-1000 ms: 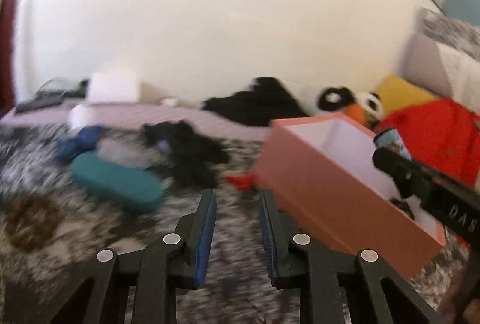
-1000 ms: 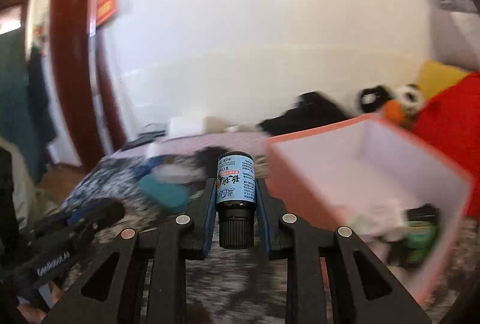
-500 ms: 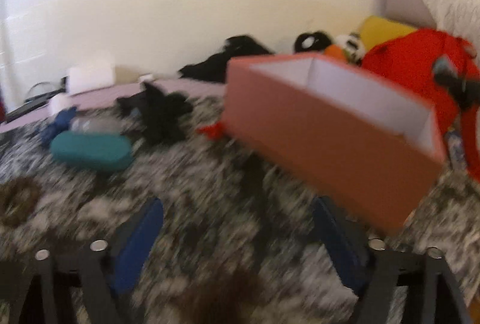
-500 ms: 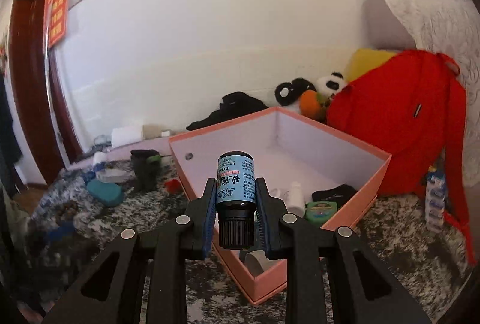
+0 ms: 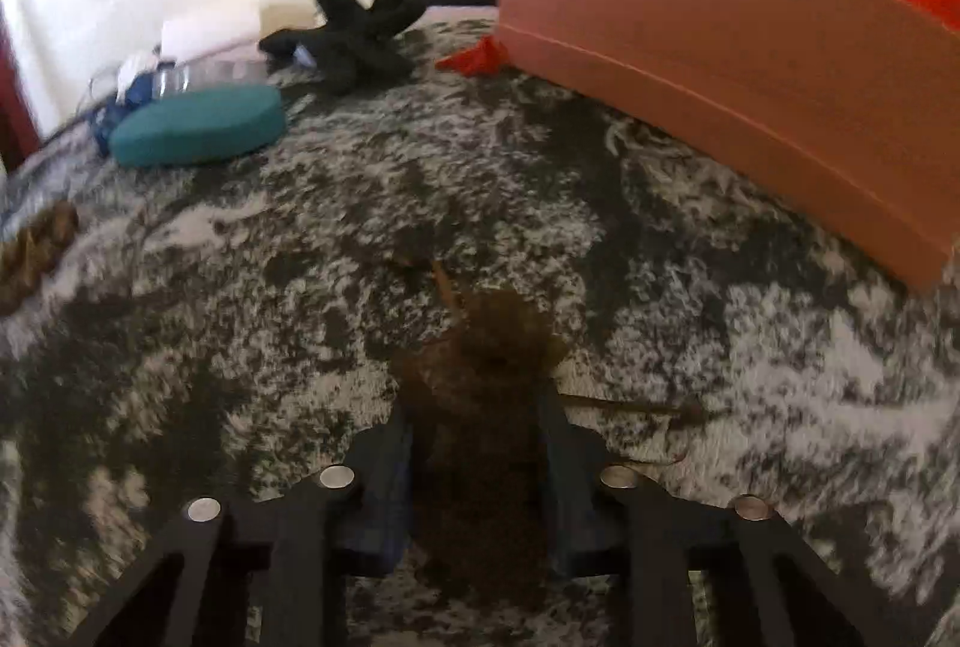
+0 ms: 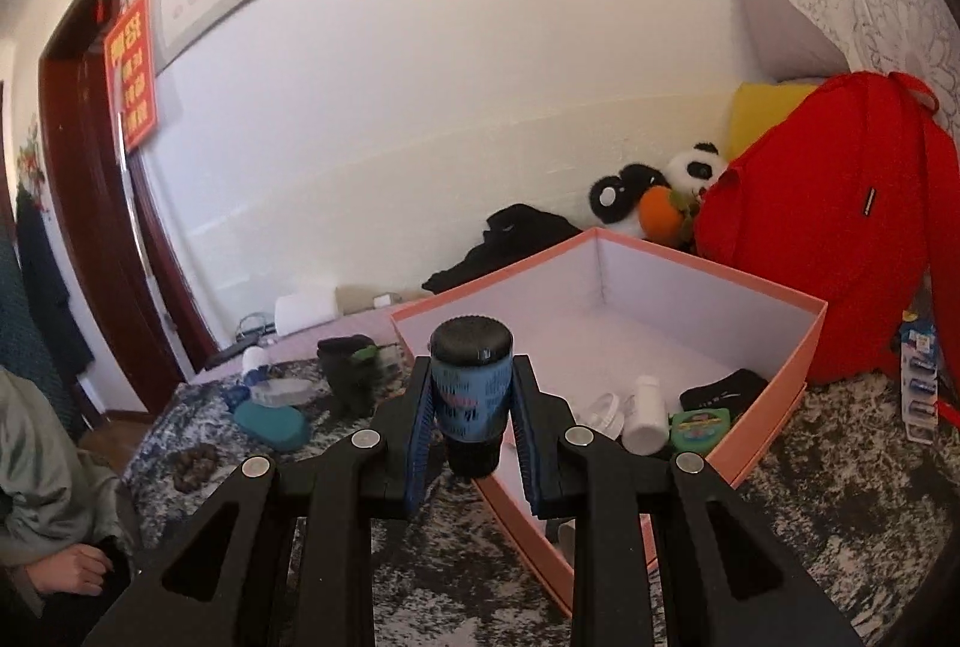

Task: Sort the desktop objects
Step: 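Carry the brown pouch and blue-labeled bottle with both grippers over the pink box, then open both grippers to drop the pouch and bottle into the box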

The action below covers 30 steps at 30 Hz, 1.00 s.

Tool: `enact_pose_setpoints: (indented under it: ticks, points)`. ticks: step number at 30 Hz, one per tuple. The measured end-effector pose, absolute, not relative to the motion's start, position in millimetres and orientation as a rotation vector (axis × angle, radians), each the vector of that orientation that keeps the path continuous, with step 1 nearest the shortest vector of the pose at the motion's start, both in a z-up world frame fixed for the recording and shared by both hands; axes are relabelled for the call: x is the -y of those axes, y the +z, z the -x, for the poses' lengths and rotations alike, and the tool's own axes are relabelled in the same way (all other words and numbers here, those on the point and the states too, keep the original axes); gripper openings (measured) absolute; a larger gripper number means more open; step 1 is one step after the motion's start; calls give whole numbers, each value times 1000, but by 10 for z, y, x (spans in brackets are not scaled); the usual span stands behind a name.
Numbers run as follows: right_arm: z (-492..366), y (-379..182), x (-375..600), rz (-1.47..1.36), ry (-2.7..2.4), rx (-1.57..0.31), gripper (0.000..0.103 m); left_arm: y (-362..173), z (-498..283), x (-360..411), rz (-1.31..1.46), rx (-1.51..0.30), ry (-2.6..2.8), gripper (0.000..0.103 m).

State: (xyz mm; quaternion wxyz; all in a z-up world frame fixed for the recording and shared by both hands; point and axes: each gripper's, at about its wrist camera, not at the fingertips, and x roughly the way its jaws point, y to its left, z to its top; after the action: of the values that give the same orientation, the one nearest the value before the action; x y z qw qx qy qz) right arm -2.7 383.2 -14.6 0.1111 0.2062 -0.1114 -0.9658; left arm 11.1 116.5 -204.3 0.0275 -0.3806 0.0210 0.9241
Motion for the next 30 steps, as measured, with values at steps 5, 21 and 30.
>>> enact_pose_setpoints:
  ticks: [5, 21, 30]
  points:
    - [71, -191, -3921, -643, -2809, 410, 26, -2038, -103, -1158, 1181, -28, 2860, 24]
    - [144, -263, -3901, -687, -2879, 307, 27, -922, 77, -1799, 858, -1, 2829, 22]
    - [247, -257, -4069, -797, -2924, 209, 27, -372, 515, -2334, 765, -17, 2727, 22]
